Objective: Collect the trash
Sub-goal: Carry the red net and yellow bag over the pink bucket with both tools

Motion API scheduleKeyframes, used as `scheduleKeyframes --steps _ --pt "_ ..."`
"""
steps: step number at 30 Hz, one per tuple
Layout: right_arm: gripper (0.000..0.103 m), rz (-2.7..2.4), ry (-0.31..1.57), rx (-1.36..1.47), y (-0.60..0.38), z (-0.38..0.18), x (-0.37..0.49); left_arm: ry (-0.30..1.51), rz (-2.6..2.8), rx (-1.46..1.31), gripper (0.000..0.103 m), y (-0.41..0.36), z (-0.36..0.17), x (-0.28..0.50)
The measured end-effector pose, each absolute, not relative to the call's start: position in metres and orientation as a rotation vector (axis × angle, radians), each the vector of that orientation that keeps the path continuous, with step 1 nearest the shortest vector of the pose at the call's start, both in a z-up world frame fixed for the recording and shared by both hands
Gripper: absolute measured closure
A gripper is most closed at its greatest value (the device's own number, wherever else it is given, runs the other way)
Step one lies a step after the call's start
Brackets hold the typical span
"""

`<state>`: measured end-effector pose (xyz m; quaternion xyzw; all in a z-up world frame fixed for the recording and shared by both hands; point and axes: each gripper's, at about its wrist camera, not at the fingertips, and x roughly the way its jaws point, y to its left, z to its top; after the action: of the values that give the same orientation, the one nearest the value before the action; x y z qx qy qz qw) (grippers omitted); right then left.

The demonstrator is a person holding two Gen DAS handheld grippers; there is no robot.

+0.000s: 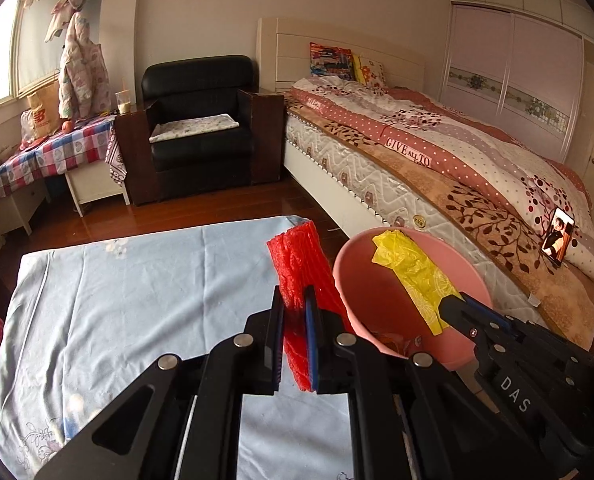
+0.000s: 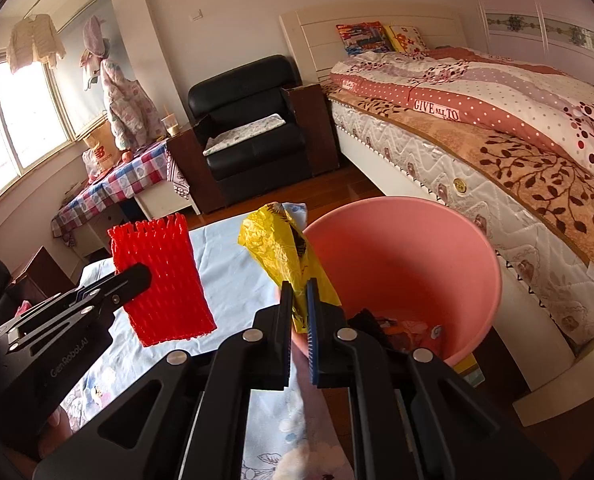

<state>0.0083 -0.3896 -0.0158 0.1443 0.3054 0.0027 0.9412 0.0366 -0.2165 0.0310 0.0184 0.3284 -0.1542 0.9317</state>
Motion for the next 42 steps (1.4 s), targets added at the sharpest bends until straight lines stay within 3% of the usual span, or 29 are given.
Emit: scheduleKeyframes --steps 42 --pt "0.096 -0.163 0.66 0.291 -0.451 -0.045 0.036 0.796 -0.46 0.131 0.094 -0.318 -0.022 0.076"
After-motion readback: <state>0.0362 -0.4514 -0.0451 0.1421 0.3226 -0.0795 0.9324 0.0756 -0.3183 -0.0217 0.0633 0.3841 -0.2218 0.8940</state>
